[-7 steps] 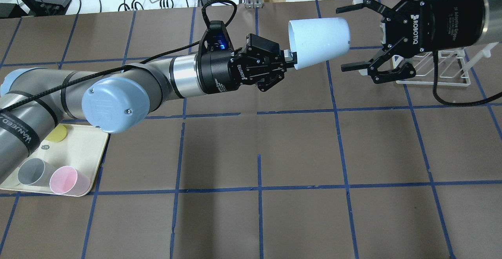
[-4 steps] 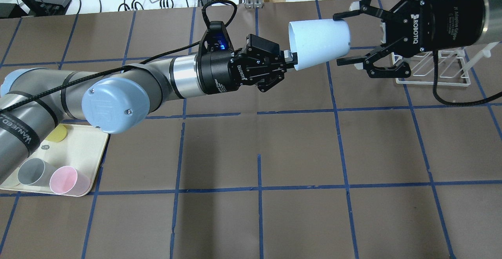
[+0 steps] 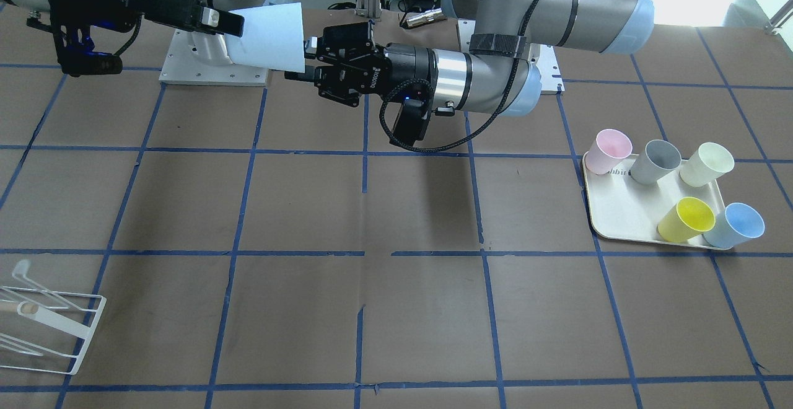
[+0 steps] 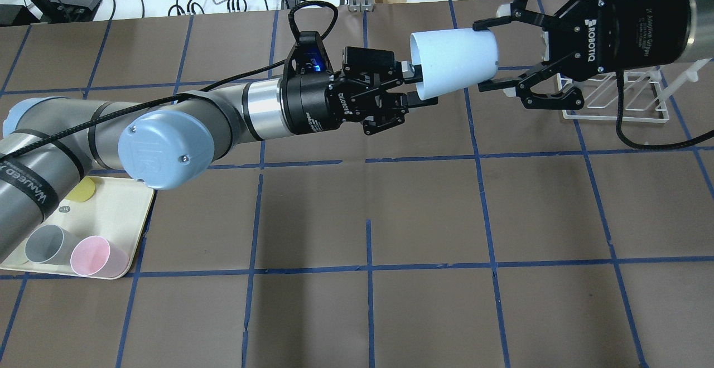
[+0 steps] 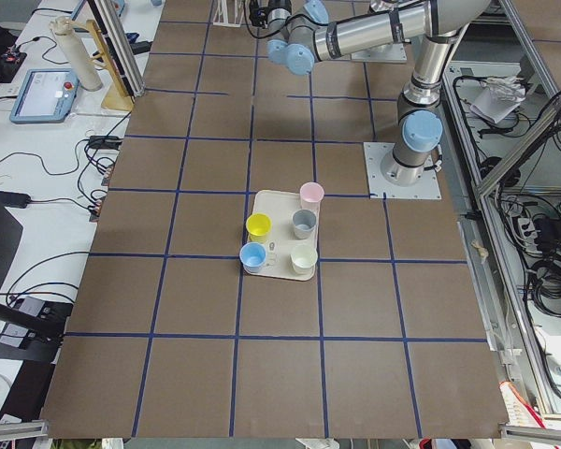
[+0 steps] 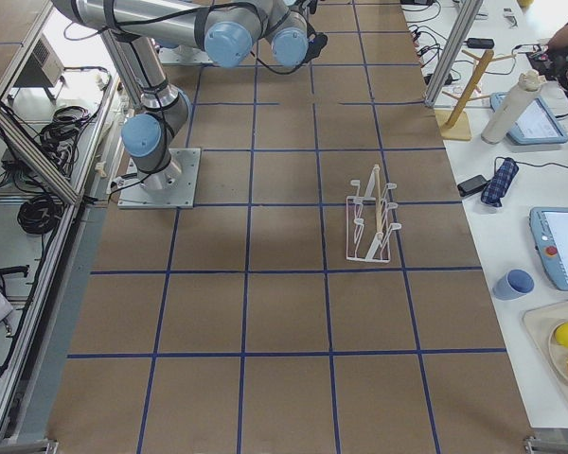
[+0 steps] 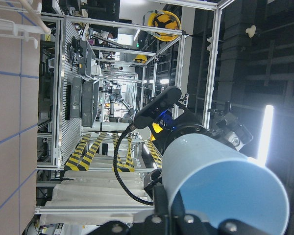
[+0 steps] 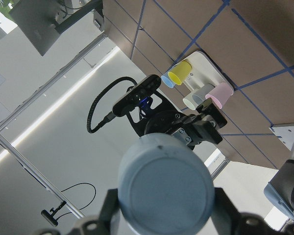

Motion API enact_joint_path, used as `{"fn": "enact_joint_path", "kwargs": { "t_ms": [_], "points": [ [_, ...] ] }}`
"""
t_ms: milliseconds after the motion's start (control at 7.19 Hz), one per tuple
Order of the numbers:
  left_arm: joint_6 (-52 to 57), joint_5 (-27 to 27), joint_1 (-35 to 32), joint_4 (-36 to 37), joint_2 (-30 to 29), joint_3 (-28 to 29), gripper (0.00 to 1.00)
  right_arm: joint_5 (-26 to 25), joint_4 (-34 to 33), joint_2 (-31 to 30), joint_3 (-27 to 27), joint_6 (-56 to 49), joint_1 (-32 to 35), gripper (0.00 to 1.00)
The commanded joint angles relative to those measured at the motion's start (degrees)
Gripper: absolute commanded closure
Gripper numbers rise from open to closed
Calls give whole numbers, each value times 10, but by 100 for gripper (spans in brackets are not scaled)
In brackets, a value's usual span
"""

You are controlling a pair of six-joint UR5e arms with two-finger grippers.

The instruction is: Transfer IKEA cup to right arm and place on rack

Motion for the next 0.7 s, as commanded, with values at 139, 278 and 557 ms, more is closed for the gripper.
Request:
{"fn": "enact_joint_path", "kwargs": {
  "t_ms": [139, 278, 557],
  "points": [
    [-28, 35, 56, 0, 8, 5, 13, 1, -3, 1, -6, 2, -1, 50],
    [-41, 137, 113, 2, 12, 9, 9, 2, -5, 4, -12, 1, -4, 50],
    [-42, 228, 163, 1, 10, 12, 0, -51, -89, 7, -23, 9, -5, 52]
  ]
}}
